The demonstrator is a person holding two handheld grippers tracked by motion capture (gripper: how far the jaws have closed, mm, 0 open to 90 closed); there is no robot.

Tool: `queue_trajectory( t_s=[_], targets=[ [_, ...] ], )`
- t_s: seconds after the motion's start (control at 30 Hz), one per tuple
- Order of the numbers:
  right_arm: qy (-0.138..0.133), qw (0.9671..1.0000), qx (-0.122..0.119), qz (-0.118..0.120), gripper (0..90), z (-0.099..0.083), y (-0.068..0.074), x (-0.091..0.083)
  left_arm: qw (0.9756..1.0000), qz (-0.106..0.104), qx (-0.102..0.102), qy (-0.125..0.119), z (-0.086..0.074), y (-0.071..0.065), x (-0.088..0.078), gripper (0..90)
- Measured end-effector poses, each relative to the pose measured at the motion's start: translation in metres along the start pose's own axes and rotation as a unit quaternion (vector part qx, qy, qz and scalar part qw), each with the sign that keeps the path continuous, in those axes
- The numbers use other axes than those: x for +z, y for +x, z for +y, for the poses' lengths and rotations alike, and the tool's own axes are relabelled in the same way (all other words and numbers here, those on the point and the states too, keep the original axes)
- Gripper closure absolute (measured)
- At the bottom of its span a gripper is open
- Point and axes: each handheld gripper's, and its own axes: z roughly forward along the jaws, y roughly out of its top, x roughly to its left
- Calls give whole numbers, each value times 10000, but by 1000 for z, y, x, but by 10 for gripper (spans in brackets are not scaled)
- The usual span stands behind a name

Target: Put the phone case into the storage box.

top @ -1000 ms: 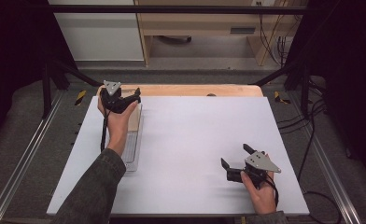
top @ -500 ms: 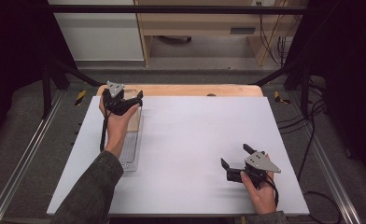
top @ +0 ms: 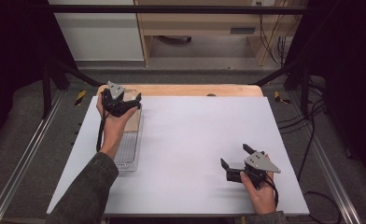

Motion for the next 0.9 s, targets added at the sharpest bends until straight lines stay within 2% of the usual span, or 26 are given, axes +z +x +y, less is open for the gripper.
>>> queue_trajectory(
  t_s=[0.17,0.27,0.37,0.53,0.67,0.8,0.9],
  targets=[
    [0,10000,-6,1,24,0,0,0,9999,35,100,13,0,0,-2,74],
    [2,10000,-7,1,24,0,0,0,9994,78,340,30,-1,-1,-4,74],
    [-1,10000,-10,1,24,0,0,0,9976,122,678,65,-1,-3,-7,74],
    [-2,10000,-14,2,24,0,1,0,9940,150,1079,48,1,-9,-12,73],
    [-6,10000,-19,-1,24,0,1,0,9933,60,1158,-21,2,-13,-20,70],
    [-10,10000,-33,-9,24,0,1,0,9902,10,1396,-75,4,-18,-30,69],
    [-18,10000,-22,-18,24,1,2,-1,9888,-16,1487,-119,4,-21,-34,68]
  ],
)
